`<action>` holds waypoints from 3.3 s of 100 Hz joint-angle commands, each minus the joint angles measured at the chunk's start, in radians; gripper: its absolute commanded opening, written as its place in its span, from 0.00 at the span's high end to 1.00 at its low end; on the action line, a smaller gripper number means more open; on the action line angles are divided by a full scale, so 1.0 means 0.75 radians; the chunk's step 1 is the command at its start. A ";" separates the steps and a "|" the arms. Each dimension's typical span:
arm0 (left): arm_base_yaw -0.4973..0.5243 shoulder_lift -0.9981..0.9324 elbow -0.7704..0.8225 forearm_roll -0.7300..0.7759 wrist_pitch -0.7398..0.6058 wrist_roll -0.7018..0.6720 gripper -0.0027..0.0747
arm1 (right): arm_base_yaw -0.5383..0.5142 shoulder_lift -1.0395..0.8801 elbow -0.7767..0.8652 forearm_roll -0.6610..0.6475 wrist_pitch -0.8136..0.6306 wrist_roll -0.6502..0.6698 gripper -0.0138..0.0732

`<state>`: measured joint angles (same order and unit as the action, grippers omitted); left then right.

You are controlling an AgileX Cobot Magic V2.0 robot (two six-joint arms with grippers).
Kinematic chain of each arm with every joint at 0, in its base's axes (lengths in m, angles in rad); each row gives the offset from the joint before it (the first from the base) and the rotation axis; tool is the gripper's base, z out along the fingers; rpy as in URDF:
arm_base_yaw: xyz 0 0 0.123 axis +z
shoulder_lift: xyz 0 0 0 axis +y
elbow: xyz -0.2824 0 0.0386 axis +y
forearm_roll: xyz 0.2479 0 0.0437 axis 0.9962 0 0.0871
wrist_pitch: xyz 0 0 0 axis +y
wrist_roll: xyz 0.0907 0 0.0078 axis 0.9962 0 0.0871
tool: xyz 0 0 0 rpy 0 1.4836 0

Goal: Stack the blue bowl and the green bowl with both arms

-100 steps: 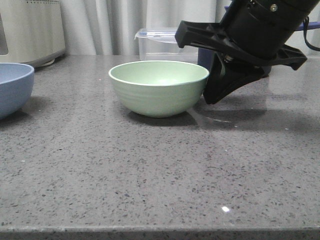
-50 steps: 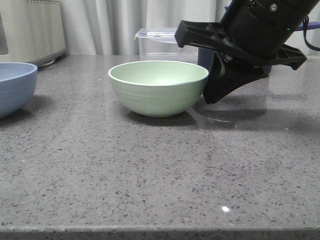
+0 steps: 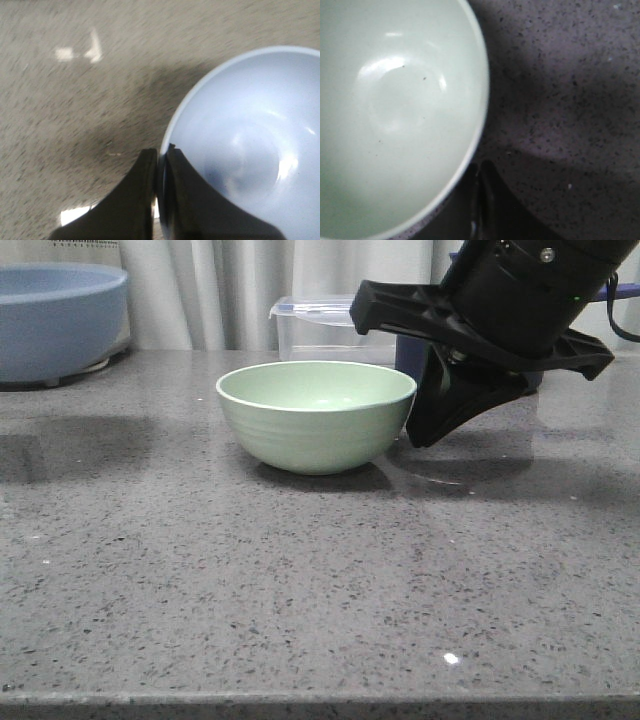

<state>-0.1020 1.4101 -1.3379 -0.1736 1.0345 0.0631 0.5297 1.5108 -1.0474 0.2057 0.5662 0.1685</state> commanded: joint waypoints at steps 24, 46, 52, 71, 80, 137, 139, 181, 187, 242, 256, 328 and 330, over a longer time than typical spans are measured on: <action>-0.227 0.203 -0.403 -0.133 0.109 0.001 0.99 | 0.001 -0.045 -0.032 0.014 -0.059 -0.008 0.94; -0.376 0.375 -0.598 -0.144 0.162 0.001 0.99 | 0.001 -0.045 -0.032 0.014 -0.059 -0.008 0.94; -0.400 0.406 -0.634 -0.146 0.164 0.001 0.99 | 0.001 -0.045 -0.032 0.014 -0.059 -0.008 0.94; -0.472 0.470 -0.692 -0.159 0.169 0.001 0.99 | 0.001 -0.045 -0.032 0.014 -0.059 -0.008 0.94; -0.498 0.495 -0.718 -0.159 0.171 0.001 0.99 | 0.001 -0.045 -0.032 0.014 -0.059 -0.008 0.94; -0.492 0.511 -0.727 -0.210 0.249 0.001 0.66 | 0.001 -0.045 -0.032 0.014 -0.059 -0.008 0.94; -0.486 0.511 -0.727 -0.216 0.249 0.001 0.61 | 0.001 -0.045 -0.032 0.014 -0.059 -0.008 0.94; -0.469 0.500 -0.727 -0.224 0.244 0.001 0.47 | -0.001 -0.045 -0.032 0.014 -0.074 -0.008 0.94; -0.469 0.491 -0.727 -0.213 0.228 0.001 0.47 | -0.006 -0.048 -0.032 0.014 -0.074 -0.008 0.94; -0.461 0.208 -0.518 0.084 0.037 -0.117 0.55 | -0.270 -0.369 0.141 -0.070 -0.004 -0.007 0.94; -0.457 0.098 -0.403 0.145 -0.026 -0.141 0.69 | -0.361 -0.491 0.198 -0.107 0.047 -0.007 0.94; -0.457 -0.572 0.398 0.472 -0.342 -0.425 0.99 | -0.497 -1.120 0.436 -0.238 0.152 -0.007 0.94; -0.457 -0.587 0.420 0.481 -0.349 -0.435 0.99 | -0.497 -1.137 0.441 -0.238 0.152 -0.007 0.94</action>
<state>-0.4501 1.0437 -1.0467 0.1533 0.8655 -0.2259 0.1614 0.7104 -0.7094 0.0421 0.7311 0.1685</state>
